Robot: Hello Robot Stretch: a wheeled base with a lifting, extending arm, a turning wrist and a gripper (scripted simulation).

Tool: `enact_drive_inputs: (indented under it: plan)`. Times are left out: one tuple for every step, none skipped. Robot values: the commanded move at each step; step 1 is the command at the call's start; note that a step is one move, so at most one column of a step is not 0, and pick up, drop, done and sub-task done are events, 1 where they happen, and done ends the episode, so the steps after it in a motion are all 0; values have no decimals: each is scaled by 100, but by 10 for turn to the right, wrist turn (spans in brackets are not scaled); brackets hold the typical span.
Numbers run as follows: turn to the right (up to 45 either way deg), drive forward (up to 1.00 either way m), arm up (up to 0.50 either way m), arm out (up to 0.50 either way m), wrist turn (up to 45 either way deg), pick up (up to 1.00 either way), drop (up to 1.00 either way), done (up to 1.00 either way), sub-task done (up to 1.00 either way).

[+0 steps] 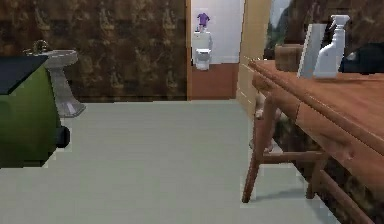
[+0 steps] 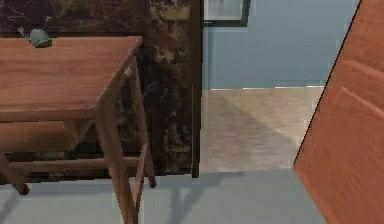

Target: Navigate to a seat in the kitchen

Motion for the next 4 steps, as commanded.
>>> enact_drive_inputs:
  plan:
    - [0,100,0,0,0,0,0,0,0]
    - [0,65,0,0,0,0,0,0,0]
    - [120,0,0,0,0,0,0,0,0]
    - [0,100,0,0,0,0,0,0,0]
